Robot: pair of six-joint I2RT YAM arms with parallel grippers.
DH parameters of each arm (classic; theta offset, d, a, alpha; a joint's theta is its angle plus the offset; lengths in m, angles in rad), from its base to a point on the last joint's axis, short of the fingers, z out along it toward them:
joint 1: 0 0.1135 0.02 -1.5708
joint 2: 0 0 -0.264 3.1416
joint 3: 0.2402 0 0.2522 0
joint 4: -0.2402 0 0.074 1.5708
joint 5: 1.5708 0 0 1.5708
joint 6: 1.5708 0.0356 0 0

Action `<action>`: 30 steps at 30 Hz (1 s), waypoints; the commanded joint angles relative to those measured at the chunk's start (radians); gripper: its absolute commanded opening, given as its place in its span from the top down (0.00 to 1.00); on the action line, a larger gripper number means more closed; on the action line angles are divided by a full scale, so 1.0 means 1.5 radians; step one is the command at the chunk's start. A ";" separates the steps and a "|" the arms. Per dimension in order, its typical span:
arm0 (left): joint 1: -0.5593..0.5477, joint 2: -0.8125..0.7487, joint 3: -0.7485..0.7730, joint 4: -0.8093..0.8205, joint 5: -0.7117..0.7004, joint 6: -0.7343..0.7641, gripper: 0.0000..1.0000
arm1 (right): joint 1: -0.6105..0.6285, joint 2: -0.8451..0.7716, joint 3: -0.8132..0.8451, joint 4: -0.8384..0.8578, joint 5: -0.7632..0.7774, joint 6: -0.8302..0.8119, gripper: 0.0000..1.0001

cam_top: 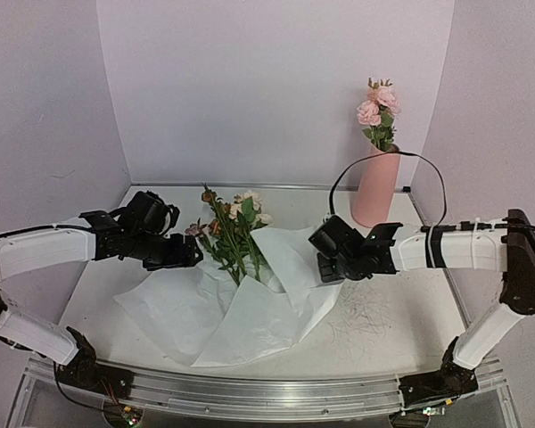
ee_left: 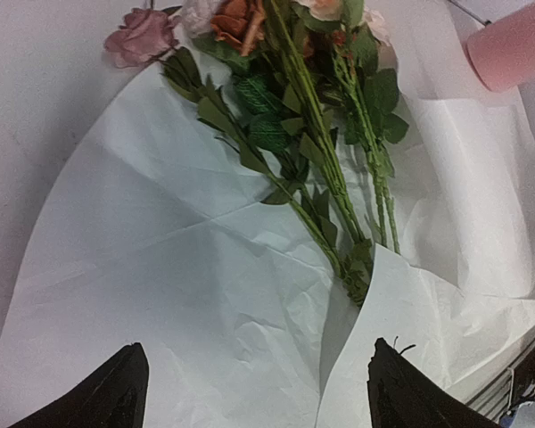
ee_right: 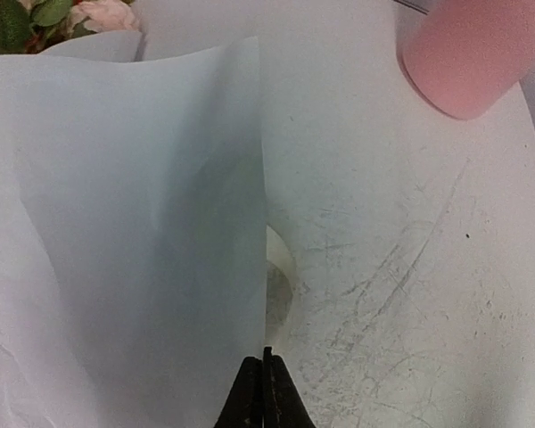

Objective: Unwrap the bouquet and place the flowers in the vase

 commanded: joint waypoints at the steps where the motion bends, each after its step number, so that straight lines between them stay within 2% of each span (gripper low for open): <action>1: -0.039 0.051 0.056 0.042 0.013 0.031 0.14 | -0.028 -0.037 -0.048 -0.018 -0.007 0.065 0.92; 3: -0.048 0.080 0.065 0.053 0.013 0.032 0.15 | -0.038 -0.043 -0.070 -0.020 -0.003 0.092 0.89; 4: -0.051 0.090 0.068 0.060 0.013 0.033 0.15 | -0.043 -0.046 -0.080 -0.021 -0.002 0.107 0.84; 5: -0.054 0.100 0.069 0.067 0.013 0.035 0.15 | -0.046 -0.050 -0.089 -0.023 0.001 0.122 0.64; 6: -0.056 0.109 0.071 0.076 0.015 0.038 0.15 | -0.049 -0.055 -0.100 -0.024 0.001 0.134 0.40; 7: -0.057 0.119 0.073 0.084 0.018 0.041 0.15 | -0.049 -0.060 -0.109 -0.024 0.000 0.141 0.29; 8: -0.058 0.130 0.076 0.092 0.022 0.044 0.15 | -0.049 -0.065 -0.116 -0.024 -0.001 0.147 0.23; 18: -0.076 0.213 0.122 0.134 0.066 0.075 0.17 | -0.054 -0.165 -0.120 -0.035 0.000 0.121 0.25; 24: -0.084 0.257 0.154 0.148 0.082 0.082 0.19 | -0.053 -0.175 -0.054 -0.034 -0.066 0.015 0.26; 27: -0.089 0.278 0.169 0.151 0.091 0.085 0.21 | -0.054 -0.124 0.003 -0.028 -0.150 -0.039 0.34; 30: -0.093 0.299 0.183 0.152 0.098 0.086 0.22 | -0.054 -0.057 0.052 -0.020 -0.225 -0.058 0.51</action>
